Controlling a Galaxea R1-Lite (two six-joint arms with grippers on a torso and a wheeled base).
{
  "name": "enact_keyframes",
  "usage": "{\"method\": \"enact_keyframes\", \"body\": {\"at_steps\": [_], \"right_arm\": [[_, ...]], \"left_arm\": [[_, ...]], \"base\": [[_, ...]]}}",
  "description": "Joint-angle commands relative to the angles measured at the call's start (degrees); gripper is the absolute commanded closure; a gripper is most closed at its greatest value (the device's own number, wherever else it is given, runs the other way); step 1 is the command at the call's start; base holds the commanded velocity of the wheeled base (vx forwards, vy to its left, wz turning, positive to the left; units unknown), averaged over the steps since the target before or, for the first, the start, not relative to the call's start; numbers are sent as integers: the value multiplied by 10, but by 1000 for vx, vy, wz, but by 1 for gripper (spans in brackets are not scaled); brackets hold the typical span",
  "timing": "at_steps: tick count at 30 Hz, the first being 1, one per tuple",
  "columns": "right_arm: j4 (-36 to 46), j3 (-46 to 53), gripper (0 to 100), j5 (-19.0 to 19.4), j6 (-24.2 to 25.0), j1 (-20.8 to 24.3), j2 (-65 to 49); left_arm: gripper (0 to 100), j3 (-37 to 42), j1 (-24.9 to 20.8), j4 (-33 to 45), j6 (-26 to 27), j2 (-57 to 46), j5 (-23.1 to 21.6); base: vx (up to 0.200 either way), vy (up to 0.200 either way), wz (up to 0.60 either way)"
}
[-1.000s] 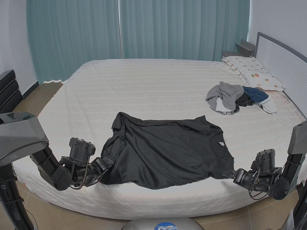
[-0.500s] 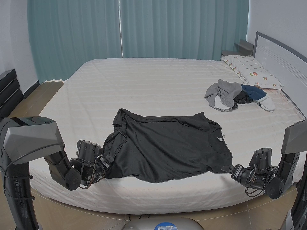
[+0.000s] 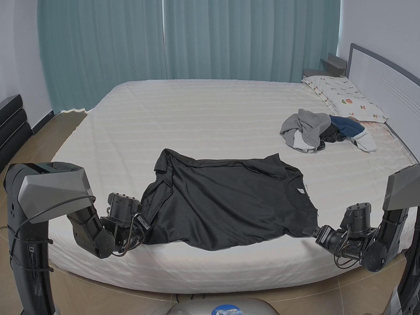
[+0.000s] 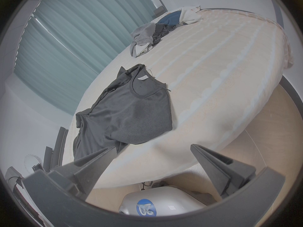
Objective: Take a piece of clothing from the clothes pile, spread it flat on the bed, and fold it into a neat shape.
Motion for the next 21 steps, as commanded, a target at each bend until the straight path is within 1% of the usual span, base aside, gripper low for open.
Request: {"method": "enact_keyframes", "body": {"at_steps": [1,4,9,11,14,19,21], "right_arm": [[-1,-1,0,0,0,0,4],[-2,-1,0,0,0,1,5],[-13,-2,0,0,-3,4,8],[-13,-3,0,0,-4,6,10],[-5,-28,0,3,-7,4,26],[3,-57,0,2,-30,-13,37],[22,-75,0,3,-45,-24,39]], "left_arm": [[100,1,5,-1,0,8,0],[100,5,11,-1,-1,6,1],[100,50,23,-3,-2,-24,-1],[100,56,24,-4,-2,-28,-2],[100,61,27,-4,-2,-37,-2],[100,73,33,-4,-3,-57,-3],[100,74,37,-4,-3,-64,-4]], "base": [[0,0,0],[0,0,0],[0,0,0],[0,0,0],[0,0,0],[0,0,0],[0,0,0]]}}
